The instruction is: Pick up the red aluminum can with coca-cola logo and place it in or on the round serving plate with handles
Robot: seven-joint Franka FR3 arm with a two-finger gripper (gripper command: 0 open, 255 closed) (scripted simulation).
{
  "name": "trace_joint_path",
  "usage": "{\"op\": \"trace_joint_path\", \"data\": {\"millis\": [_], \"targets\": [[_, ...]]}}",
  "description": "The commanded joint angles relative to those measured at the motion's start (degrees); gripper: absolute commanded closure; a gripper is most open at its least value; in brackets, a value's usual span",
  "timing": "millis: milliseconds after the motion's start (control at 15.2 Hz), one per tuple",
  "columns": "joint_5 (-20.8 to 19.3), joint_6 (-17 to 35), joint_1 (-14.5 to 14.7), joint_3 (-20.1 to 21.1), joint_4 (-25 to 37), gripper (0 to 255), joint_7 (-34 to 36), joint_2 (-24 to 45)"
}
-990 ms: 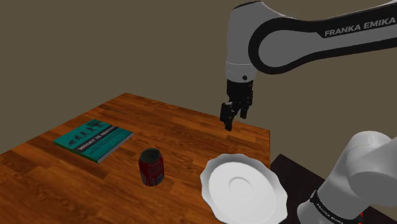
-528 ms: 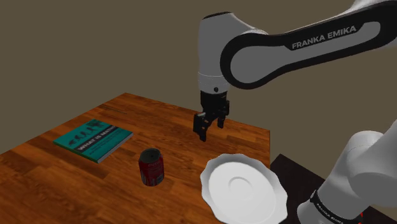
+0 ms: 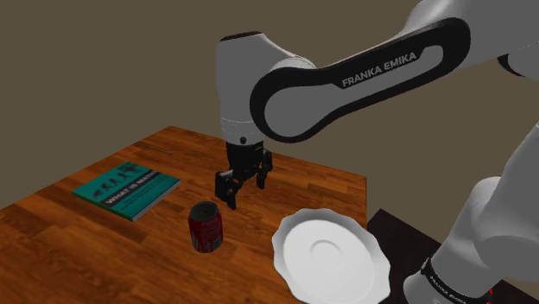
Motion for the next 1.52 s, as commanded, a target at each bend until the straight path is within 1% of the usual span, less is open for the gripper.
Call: {"op": "trace_joint_path", "data": {"millis": [0,330,858,1386,1452], "targets": [[-2.5,0.7,0.9,0.9,3.8,0,2.6,4.6],[-8.6,0.8,5.0,1.7,14.1,0,8.4,15.4],[-10.1,5.8,5.4,1.0,10.9,0,9.4,17.6],[-10.1,5.8,5.4,1.0,10.9,0,9.4,17.6],[-10.1,5.8,5.4,1.0,10.9,255,9.4,17.6]]}}
